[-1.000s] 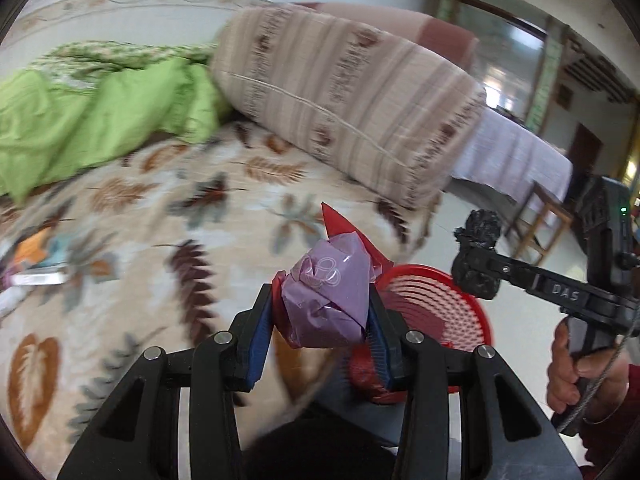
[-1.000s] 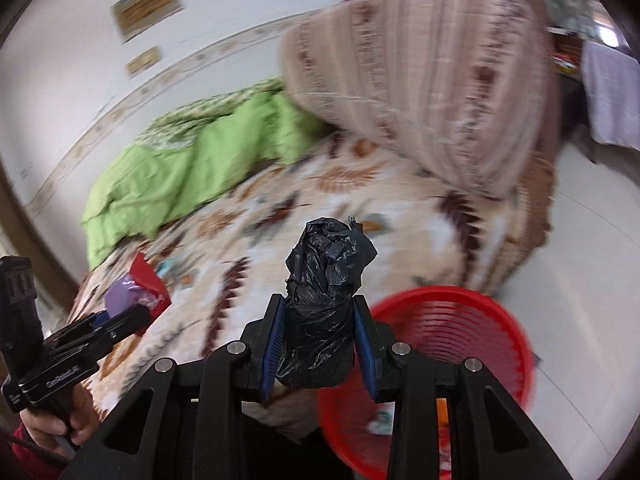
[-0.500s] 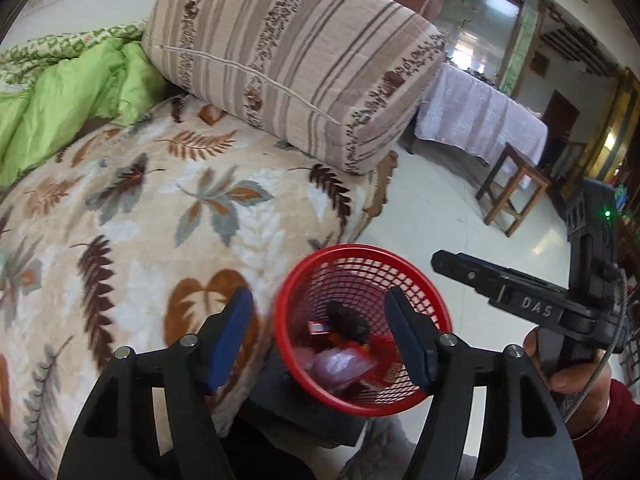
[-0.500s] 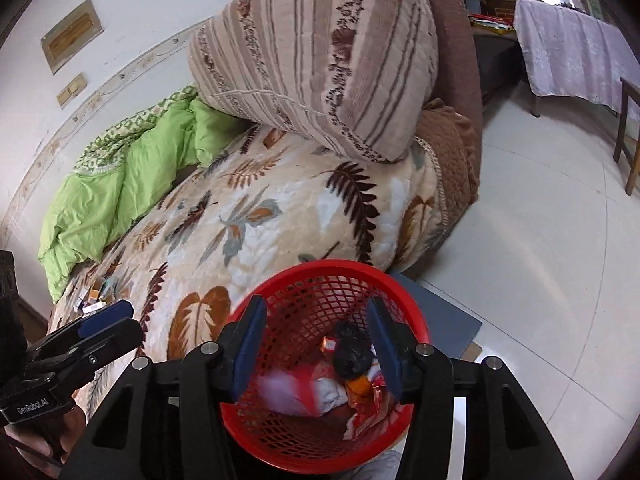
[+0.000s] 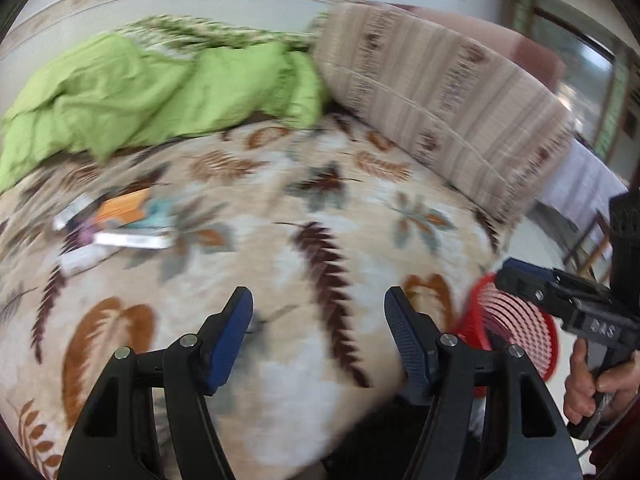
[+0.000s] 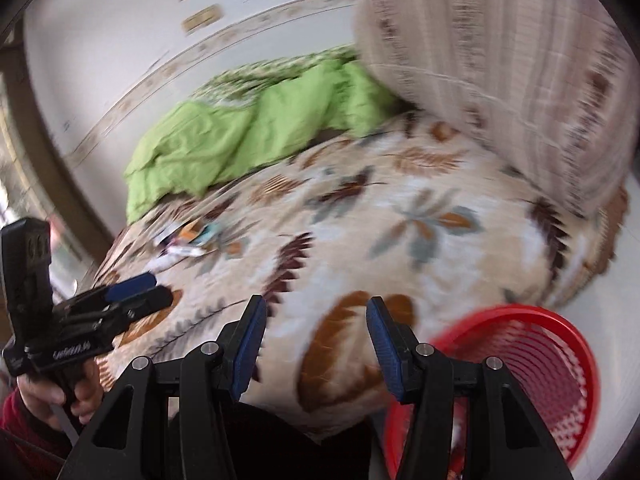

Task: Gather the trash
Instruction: 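Grasp the white barcode tube box with the right tool while the left tool grasps the white spray bottle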

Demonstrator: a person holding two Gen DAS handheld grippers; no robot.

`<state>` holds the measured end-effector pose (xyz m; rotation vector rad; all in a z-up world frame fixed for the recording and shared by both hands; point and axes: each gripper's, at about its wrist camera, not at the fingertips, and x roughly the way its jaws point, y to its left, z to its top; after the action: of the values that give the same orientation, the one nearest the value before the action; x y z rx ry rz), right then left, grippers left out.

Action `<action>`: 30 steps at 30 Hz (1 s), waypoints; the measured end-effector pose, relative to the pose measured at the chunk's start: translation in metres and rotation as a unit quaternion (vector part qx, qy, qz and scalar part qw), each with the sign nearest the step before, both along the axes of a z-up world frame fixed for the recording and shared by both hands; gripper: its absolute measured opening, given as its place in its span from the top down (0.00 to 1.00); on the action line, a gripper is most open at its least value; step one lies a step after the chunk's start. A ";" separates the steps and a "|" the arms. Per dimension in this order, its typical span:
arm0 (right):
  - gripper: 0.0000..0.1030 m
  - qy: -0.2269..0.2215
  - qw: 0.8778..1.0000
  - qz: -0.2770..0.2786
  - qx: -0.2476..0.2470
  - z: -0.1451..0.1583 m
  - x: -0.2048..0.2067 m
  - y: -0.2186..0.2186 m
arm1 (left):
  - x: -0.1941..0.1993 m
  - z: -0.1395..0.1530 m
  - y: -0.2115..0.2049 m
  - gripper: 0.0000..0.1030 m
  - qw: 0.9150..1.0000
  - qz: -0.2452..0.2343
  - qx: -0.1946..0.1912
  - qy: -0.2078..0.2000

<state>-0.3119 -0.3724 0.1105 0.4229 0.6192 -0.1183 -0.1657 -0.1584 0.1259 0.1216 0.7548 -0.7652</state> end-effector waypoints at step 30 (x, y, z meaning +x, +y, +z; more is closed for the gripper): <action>0.78 0.073 0.910 0.247 -0.326 -0.075 0.341 0.233 | 0.187 -0.050 0.177 0.35 0.987 0.152 0.011 0.045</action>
<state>0.0290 -0.1394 0.0351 -0.4014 0.7738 0.1304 0.0217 0.0181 0.0761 -0.0100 0.8441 -0.4742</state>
